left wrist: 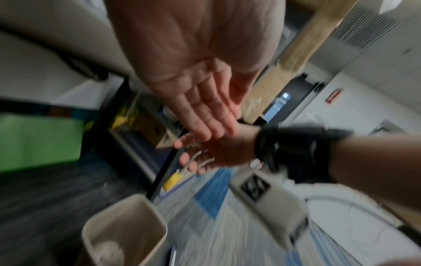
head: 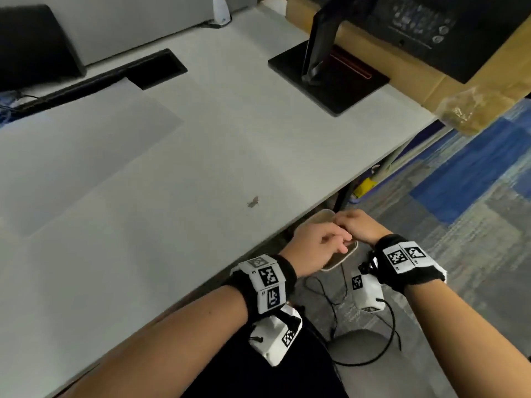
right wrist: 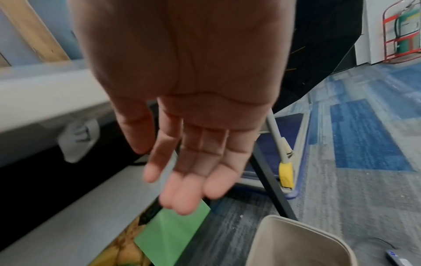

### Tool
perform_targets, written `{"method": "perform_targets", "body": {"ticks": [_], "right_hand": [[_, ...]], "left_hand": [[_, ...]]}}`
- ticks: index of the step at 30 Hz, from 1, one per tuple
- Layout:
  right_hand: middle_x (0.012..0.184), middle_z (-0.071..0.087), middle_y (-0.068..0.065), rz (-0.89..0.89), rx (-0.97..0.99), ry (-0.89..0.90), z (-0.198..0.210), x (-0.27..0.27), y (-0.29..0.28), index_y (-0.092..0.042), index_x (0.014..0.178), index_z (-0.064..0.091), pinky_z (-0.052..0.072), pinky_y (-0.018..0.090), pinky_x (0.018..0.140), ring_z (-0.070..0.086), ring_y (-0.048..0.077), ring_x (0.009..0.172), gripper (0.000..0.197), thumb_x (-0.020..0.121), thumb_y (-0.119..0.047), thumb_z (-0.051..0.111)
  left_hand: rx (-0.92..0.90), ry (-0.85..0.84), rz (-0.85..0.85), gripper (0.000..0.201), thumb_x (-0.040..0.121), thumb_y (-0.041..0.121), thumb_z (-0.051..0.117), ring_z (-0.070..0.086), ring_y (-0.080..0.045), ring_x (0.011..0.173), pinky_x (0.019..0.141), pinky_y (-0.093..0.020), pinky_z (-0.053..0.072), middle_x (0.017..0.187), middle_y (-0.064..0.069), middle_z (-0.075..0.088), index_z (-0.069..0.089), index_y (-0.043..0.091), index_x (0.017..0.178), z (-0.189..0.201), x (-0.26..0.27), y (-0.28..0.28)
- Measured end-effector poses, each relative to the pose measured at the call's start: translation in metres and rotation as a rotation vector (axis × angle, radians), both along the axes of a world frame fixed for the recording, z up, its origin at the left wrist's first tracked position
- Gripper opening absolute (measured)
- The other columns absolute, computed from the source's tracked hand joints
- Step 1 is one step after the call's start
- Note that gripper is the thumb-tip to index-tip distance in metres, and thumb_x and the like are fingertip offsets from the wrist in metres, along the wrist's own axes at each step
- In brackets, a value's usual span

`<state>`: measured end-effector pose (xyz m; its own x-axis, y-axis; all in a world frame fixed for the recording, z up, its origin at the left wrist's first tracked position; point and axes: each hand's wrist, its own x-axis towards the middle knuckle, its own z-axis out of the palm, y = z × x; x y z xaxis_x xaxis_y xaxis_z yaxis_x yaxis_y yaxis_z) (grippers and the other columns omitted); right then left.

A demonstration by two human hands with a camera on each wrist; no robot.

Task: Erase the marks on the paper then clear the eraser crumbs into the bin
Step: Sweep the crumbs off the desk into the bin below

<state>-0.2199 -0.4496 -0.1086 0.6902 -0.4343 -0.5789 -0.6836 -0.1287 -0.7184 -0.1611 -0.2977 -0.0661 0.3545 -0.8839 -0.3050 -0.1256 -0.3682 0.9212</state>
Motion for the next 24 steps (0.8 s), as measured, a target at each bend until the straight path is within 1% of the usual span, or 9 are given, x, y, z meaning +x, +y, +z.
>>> {"method": "perform_targets", "body": {"ticks": [4,7,10,12,14,17,20,22,24], "right_hand": [[0.054,0.060,0.004,0.001,-0.023,0.232,-0.050,0.002,-0.019,-0.003,0.083,0.060,0.043,0.021,0.039,0.053,0.008,0.032,0.022,0.094,-0.007,0.041],[0.066,0.058,0.011,0.013,-0.059,0.316,-0.085,0.003,-0.035,-0.002,0.079,0.055,0.043,0.025,0.042,0.053,0.017,0.040,0.020,0.093,-0.005,0.041],[0.086,0.055,0.012,0.019,-0.135,0.356,-0.125,0.000,-0.058,-0.009,0.069,0.053,0.040,0.012,0.035,0.055,0.009,0.045,0.025,0.093,-0.004,0.045],[0.100,0.059,0.012,0.020,-0.145,0.415,-0.152,-0.003,-0.072,0.000,0.093,0.063,0.047,0.020,0.059,0.066,0.014,0.073,0.016,0.090,-0.009,0.050],[0.120,0.060,0.013,0.056,-0.191,0.482,-0.183,-0.007,-0.086,-0.005,0.121,0.056,0.047,0.033,0.084,0.061,0.029,0.106,0.042,0.083,-0.021,0.057],[0.131,0.053,0.010,0.038,-0.240,0.514,-0.219,-0.014,-0.101,-0.010,0.133,0.047,0.045,0.039,0.095,0.054,0.034,0.119,0.060,0.078,-0.024,0.066],[0.135,0.050,0.017,0.023,-0.255,0.517,-0.260,-0.018,-0.113,-0.008,0.136,0.041,0.045,0.039,0.096,0.052,0.035,0.121,0.063,0.081,-0.022,0.067],[0.137,0.047,0.022,-0.015,-0.255,0.519,-0.289,-0.016,-0.120,-0.007,0.134,0.043,0.044,0.042,0.096,0.051,0.038,0.121,0.057,0.084,-0.024,0.062],[0.140,0.041,0.024,-0.078,-0.244,0.551,-0.312,-0.013,-0.125,-0.004,0.136,0.040,0.037,0.043,0.102,0.043,0.040,0.127,0.055,0.088,-0.026,0.056]], "left_hand": [[0.271,-0.020,-0.066,0.029,0.095,0.011,0.047,0.057,-0.024,0.110,0.087,-0.021,0.041,0.119,-0.013,0.064,0.062,0.005,0.118,-0.062,-0.019,-0.030],[0.408,-0.012,-0.047,0.029,0.096,0.010,0.046,0.053,-0.028,0.118,0.091,-0.023,0.039,0.126,-0.013,0.060,0.061,0.003,0.120,-0.113,-0.018,-0.053],[0.484,0.031,0.008,0.029,0.095,0.004,0.044,0.054,-0.034,0.117,0.083,-0.027,0.042,0.115,-0.016,0.063,0.062,-0.005,0.115,-0.162,-0.006,-0.077],[0.540,0.040,0.043,0.030,0.095,0.003,0.040,0.055,-0.039,0.115,0.080,-0.034,0.045,0.117,-0.024,0.062,0.062,-0.009,0.110,-0.193,0.005,-0.091],[0.573,0.068,0.103,0.027,0.095,0.001,0.039,0.057,-0.038,0.111,0.077,-0.039,0.048,0.110,-0.029,0.063,0.062,-0.012,0.102,-0.225,0.017,-0.101],[0.680,0.064,0.130,0.025,0.096,0.001,0.039,0.058,-0.030,0.100,0.059,-0.033,0.038,0.085,-0.030,0.059,0.061,-0.005,0.086,-0.271,0.031,-0.114],[0.785,0.024,0.117,0.034,0.099,0.009,0.039,0.051,-0.035,0.121,0.085,-0.037,0.045,0.131,-0.024,0.053,0.051,-0.008,0.126,-0.314,0.041,-0.121],[0.840,0.015,0.095,0.037,0.100,0.012,0.038,0.047,-0.034,0.126,0.099,-0.038,0.042,0.138,-0.019,0.048,0.046,-0.007,0.131,-0.339,0.045,-0.125],[0.898,0.051,0.101,0.038,0.100,0.017,0.039,0.047,-0.033,0.127,0.101,-0.036,0.041,0.139,-0.018,0.046,0.045,-0.003,0.132,-0.358,0.046,-0.129]]}}
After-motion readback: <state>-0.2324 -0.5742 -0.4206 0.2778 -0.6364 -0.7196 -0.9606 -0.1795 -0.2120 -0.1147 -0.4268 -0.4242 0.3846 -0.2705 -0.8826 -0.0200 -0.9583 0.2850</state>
